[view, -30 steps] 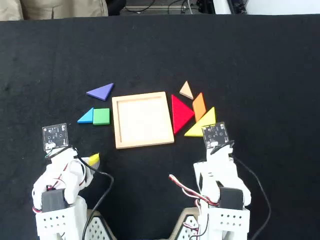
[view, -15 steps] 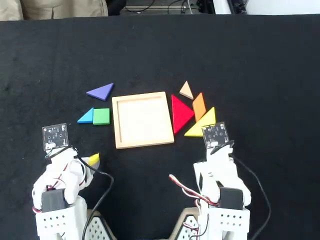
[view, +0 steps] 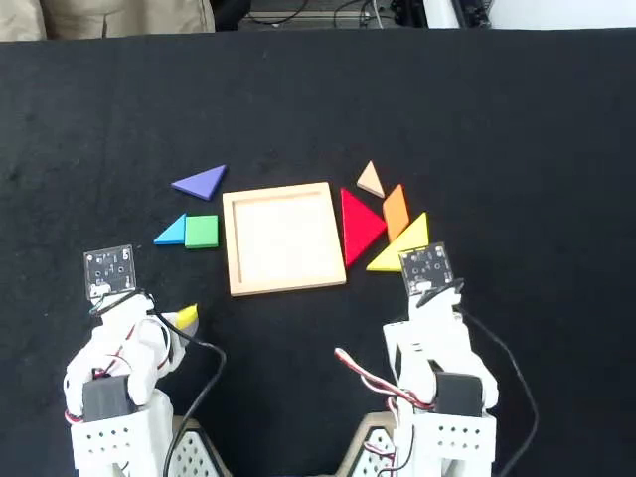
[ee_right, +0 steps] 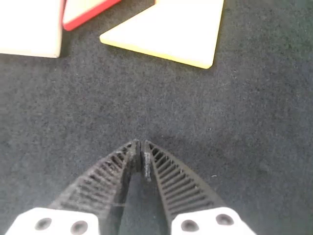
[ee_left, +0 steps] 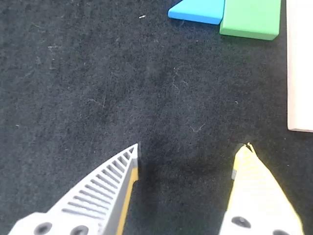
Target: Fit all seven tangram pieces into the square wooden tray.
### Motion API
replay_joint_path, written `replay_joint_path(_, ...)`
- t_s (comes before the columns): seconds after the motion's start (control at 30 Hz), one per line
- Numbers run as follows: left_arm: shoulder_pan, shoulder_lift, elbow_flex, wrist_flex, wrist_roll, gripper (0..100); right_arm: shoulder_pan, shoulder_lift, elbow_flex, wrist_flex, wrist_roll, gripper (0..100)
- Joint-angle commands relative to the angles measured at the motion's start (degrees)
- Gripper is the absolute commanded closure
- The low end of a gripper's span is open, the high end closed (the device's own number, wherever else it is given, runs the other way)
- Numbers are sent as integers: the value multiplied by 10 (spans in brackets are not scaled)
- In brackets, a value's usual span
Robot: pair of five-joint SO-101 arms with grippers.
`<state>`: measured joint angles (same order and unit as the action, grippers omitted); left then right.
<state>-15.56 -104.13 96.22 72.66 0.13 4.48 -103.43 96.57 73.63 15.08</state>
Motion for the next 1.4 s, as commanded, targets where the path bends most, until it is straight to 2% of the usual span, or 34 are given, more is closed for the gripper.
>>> replay_joint_path(0.0,-3,-1,12,4,6,696,-13,-36,0,4,3,986)
replay_joint_path(1.27,-5,-3,9,-2,4,694,-13,-36,0,0,2,984)
replay_joint_path(1.37,-3,-3,9,-59,5,695,-13,-36,0,-2,4,984)
